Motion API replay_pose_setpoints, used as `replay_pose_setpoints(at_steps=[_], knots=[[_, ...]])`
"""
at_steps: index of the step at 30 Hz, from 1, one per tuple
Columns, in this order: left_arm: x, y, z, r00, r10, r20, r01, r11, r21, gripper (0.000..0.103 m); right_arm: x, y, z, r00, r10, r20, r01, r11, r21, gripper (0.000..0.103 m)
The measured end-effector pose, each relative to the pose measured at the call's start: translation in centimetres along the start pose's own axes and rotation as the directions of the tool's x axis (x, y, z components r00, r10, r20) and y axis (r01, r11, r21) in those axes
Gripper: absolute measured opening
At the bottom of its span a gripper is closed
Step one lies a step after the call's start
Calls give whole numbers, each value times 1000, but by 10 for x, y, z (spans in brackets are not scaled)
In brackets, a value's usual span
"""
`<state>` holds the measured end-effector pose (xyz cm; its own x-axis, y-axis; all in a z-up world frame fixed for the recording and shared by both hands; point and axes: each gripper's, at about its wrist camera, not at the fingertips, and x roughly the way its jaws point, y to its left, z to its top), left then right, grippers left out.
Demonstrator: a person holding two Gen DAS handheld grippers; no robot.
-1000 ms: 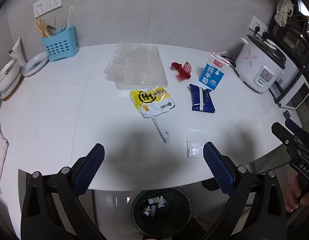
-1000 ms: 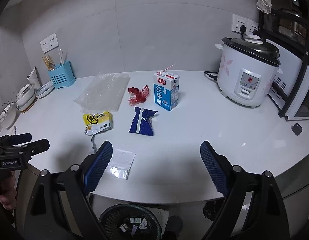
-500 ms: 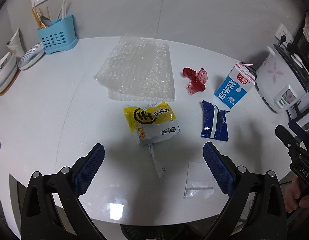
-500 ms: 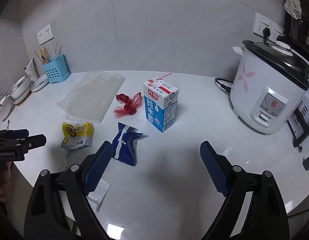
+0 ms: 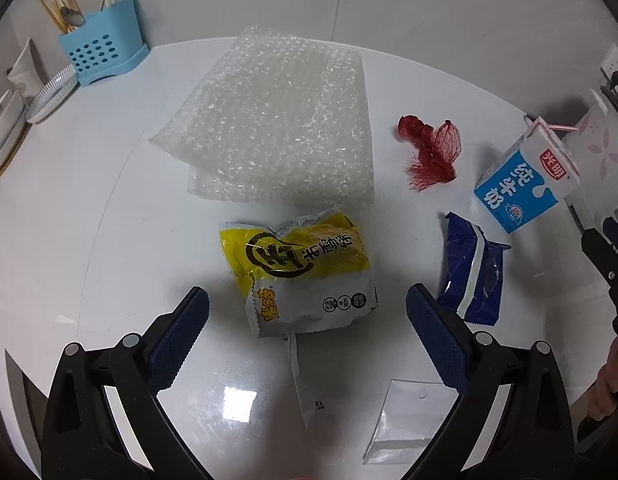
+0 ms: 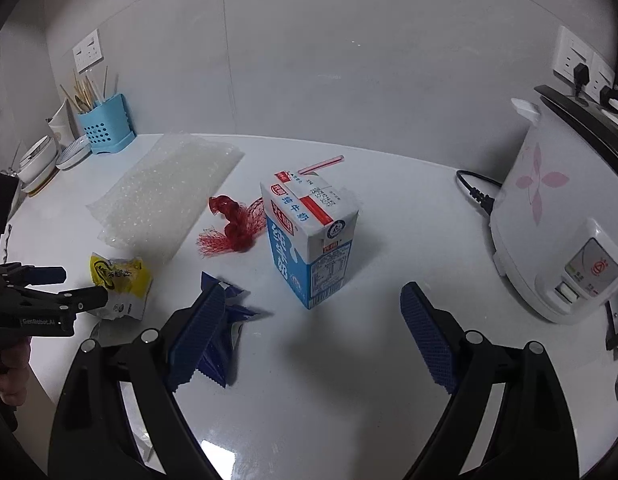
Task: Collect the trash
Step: 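Grasp the yellow snack bag with the left tool while the right tool grasps the milk carton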
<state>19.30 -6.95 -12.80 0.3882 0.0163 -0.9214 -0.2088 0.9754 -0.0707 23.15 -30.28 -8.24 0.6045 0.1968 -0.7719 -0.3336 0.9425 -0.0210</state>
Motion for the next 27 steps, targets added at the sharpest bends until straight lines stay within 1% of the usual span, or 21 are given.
replay_pose_setpoints(at_steps=[3, 7, 8, 9, 11, 15, 19, 20, 22, 24, 27], knots=[[12, 0, 6, 1000, 8, -15, -8, 1000, -11, 96, 6, 2, 6, 1000, 12, 11, -12, 1000, -24, 85], [26, 0, 9, 999, 13, -46, -14, 999, -29, 96, 15, 3, 15, 999, 4, 32, -3, 999, -45, 85], [29, 0, 10, 999, 17, -48, -19, 999, -32, 96, 17, 4, 17, 999, 10, 34, -8, 999, -51, 82], [32, 0, 10, 998, 21, -53, -22, 999, -34, 96, 19, 4, 19, 999, 13, 34, -11, 998, -58, 77], [37, 0, 13, 998, 21, -62, -23, 999, -43, 96, 25, 6, 22, 999, 13, 31, -11, 997, -76, 75], [46, -4, 16, 997, 20, -78, -24, 999, -45, 96, 35, 9, 25, 999, 34, 14, -32, 995, -95, 67], [53, -7, 20, 996, 24, -88, -28, 998, -47, 96, 41, 11, 26, 999, 36, 1, -35, 995, -97, 65], [54, -8, 21, 995, 27, -92, -32, 998, -49, 95, 42, 11, 26, 1000, 30, 0, -30, 995, -94, 65], [56, -9, 23, 995, 33, -96, -38, 998, -54, 94, 44, 12, 26, 1000, 30, -1, -30, 995, -94, 60], [56, -9, 23, 994, 40, -99, -46, 997, -56, 90, 46, 14, 26, 1000, 28, -10, -29, 995, -98, 60], [55, -9, 25, 993, 49, -107, -55, 997, -51, 86, 49, 16, 27, 1000, 18, -13, -19, 995, -102, 60]])
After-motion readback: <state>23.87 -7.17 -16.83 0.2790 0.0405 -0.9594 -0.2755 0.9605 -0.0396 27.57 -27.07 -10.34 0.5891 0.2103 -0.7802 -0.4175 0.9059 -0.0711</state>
